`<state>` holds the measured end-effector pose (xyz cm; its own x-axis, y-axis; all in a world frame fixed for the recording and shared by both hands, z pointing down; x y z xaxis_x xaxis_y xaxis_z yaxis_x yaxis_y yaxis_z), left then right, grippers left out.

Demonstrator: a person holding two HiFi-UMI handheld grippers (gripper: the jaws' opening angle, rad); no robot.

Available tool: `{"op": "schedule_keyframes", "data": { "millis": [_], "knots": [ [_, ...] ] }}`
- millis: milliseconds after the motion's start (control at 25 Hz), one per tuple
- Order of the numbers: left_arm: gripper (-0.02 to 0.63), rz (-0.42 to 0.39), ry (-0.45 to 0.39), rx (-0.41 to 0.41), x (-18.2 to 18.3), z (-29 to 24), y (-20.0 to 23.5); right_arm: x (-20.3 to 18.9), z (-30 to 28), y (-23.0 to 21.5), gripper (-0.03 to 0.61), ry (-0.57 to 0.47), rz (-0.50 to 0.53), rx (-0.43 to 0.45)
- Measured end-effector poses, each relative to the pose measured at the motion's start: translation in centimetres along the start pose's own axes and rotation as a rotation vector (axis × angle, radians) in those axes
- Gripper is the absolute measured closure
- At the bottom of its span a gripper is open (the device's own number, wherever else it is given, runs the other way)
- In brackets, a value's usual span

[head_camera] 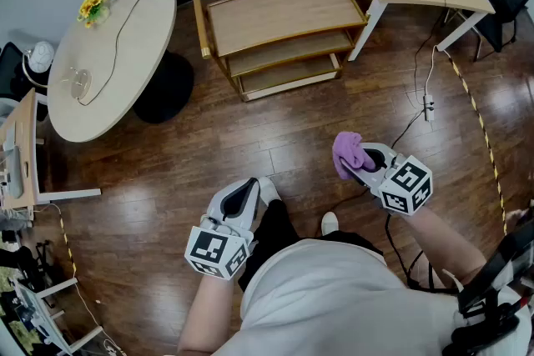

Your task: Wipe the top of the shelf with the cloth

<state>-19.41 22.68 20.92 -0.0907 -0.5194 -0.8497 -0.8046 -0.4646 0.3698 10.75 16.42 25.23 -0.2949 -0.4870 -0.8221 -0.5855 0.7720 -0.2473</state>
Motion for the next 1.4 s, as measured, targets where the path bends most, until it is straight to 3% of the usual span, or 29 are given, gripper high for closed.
{"op": "schedule_keyframes", "data": {
  "millis": [320,640,1080,1400],
  "knots": [
    [0.594,-0.107,0.065,-0.083,1.7,-2.2,11.3,4.2,-18.5,-3.9,0.492,0.049,-0.006,0.061],
    [0.594,0.009,0.060,-0.040,0.0,-6.7,17.0,3.0,-36.4,-10.3,0.492,0.098,-0.032,0.125],
    [0.595,0.026,0.074,-0.039,-2.1,-15.9,20.3,-2.2,-56.2,-16.9,0.494,0.215,-0.075,0.161],
    [0.594,0.071,0.146,-0.044,-4.0,-18.4,21.7,-4.9,-62.7,-20.7,0.494,0.245,-0.122,0.137]
  ]
}}
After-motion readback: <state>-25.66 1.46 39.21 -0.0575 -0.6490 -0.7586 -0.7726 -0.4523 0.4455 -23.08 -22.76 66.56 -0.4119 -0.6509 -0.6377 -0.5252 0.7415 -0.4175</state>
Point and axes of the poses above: the fingertips, and each gripper's own axes: z backward along the fingers, y to its left, x out of its top, the point moved 9 cm from there along z, backward along the fingers, and after that the axes turned 3 degrees about z, right-handed, at the moved point
